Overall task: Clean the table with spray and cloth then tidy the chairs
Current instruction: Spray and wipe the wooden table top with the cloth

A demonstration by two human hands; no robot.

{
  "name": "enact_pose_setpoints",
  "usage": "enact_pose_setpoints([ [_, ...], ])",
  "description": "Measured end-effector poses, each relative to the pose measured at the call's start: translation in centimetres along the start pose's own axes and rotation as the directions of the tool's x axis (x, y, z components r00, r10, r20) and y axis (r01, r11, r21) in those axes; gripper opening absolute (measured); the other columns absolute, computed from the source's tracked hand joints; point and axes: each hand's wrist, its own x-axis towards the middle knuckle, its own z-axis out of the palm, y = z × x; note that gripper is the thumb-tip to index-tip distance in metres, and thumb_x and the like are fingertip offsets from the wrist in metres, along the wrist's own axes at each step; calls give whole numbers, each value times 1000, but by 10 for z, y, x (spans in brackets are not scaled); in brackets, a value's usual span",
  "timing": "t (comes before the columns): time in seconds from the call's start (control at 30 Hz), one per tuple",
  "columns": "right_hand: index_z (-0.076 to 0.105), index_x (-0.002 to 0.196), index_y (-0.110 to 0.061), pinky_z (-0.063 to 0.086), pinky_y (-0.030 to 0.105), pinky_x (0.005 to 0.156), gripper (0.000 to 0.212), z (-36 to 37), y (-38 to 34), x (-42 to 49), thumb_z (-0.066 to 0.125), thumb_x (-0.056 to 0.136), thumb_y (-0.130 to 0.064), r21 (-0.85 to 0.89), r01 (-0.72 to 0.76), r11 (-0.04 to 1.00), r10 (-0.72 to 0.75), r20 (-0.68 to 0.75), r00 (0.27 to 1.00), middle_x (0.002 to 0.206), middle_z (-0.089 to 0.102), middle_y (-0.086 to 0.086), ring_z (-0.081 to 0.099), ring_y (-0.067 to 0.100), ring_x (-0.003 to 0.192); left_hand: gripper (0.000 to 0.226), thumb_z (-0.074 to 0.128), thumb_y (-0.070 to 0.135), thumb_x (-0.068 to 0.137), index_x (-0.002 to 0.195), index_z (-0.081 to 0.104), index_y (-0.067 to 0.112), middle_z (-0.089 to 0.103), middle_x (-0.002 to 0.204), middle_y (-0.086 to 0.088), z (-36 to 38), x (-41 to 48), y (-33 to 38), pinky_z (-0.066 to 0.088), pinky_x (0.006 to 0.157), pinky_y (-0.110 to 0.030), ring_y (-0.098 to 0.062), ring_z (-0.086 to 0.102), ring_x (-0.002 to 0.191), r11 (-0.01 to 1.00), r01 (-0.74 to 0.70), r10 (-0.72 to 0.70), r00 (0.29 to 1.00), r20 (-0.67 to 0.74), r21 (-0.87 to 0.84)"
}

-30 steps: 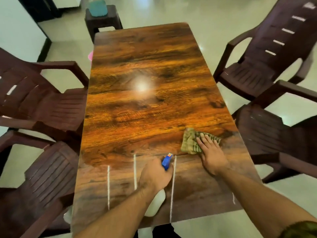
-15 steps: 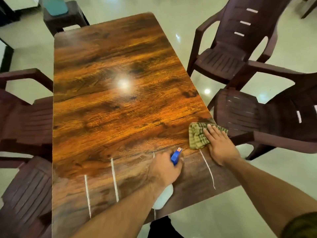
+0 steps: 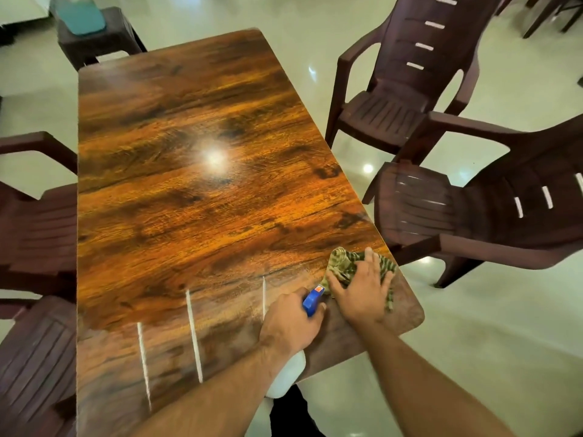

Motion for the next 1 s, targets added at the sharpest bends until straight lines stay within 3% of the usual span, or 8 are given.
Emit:
enact_pose_setpoints([
  [0.07,45,144,-11,2,51,124,66,10,-12,-11,41,99,-58,-5,5,1000,-5,-13,1000,168,15,3,5,18,155,23,59,48,91,91,62,25,65,75,2,2,-4,1,41,55,-29,-17,57,63,1000,-1,1,1000,5,1],
  [0.23,48,146,-26,0,44,125,59,-8,58,-27,35,97,-55,-113,480,870,-460,167,872,168,9,-6,4,11,155,21,61,46,91,85,59,27,61,69,6,1,-14,0,39,52,-26,-13,54,58,1000,-14,14,1000,-8,-2],
  [0.33,39,151,-28,6,50,124,61,-23,82,-6,38,97,-56,-122,98,988,-98,7,995,169,9,2,6,22,155,22,61,47,92,82,56,28,58,67,8,1,-19,0,34,49,-21,-9,52,56,1000,-26,26,1000,-4,15],
  [0.4,24,158,-25,3,52,124,66,-20,69,-3,34,100,-55,-82,-92,992,93,4,996,169,3,4,0,25,155,23,61,47,93,81,55,29,59,67,7,3,-21,0,35,50,-23,-11,51,56,999,-35,35,999,-2,21],
  [0.63,32,156,-29,-7,42,122,67,-1,87,-64,31,94,-55,-155,471,868,-446,168,879,166,3,-7,3,20,155,19,62,47,90,89,61,28,59,65,8,15,-29,5,42,54,-23,-12,55,57,998,-54,53,998,26,34],
  [0.77,9,161,-27,-4,47,125,70,-17,97,-28,29,99,-53,-165,44,985,-36,50,998,169,-7,2,-9,23,155,20,61,47,91,85,58,29,59,66,8,16,-34,7,38,54,-24,-12,53,57,998,-61,60,998,36,11],
  [0.83,6,161,-24,-6,50,123,72,-9,75,-29,30,100,-52,-146,-23,989,31,49,998,168,-7,6,-9,27,155,20,61,47,91,84,57,28,59,66,7,15,-37,7,39,54,-26,-12,53,57,998,-61,61,997,42,6],
  [1.0,17,159,-30,-5,43,121,66,12,83,-89,27,100,-57,-131,479,868,-455,178,873,166,-1,-3,2,22,156,20,62,43,88,76,55,29,60,65,6,18,-42,4,40,52,-23,-11,52,55,997,-73,71,995,71,28],
])
